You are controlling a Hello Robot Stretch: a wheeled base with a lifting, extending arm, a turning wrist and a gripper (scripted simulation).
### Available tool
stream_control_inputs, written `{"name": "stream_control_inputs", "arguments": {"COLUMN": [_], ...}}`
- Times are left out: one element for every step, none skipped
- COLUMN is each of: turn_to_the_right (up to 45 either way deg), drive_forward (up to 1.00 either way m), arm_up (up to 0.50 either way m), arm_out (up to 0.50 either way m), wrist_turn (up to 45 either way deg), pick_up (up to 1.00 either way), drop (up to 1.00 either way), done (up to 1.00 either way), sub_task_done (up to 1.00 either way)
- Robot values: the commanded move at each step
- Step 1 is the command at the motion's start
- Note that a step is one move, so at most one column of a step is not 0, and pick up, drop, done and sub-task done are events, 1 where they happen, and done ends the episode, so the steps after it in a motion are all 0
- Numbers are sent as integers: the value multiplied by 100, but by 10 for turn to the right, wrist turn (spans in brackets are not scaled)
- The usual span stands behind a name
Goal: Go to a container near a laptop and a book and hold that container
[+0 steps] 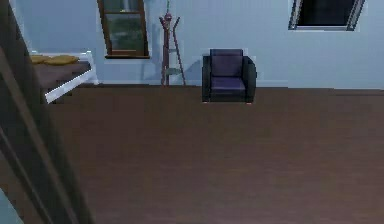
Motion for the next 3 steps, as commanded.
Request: {"name": "stream_control_inputs", "arguments": {"turn_to_the_right": [0,450,60], "drive_forward": [40,0,0], "arm_up": [0,0,0], "arm_out": [0,0,0], "wrist_turn": [0,0,0], "pick_up": [0,0,0], "drop": [0,0,0], "done": [0,0,0], "sub_task_done": [0,0,0]}}
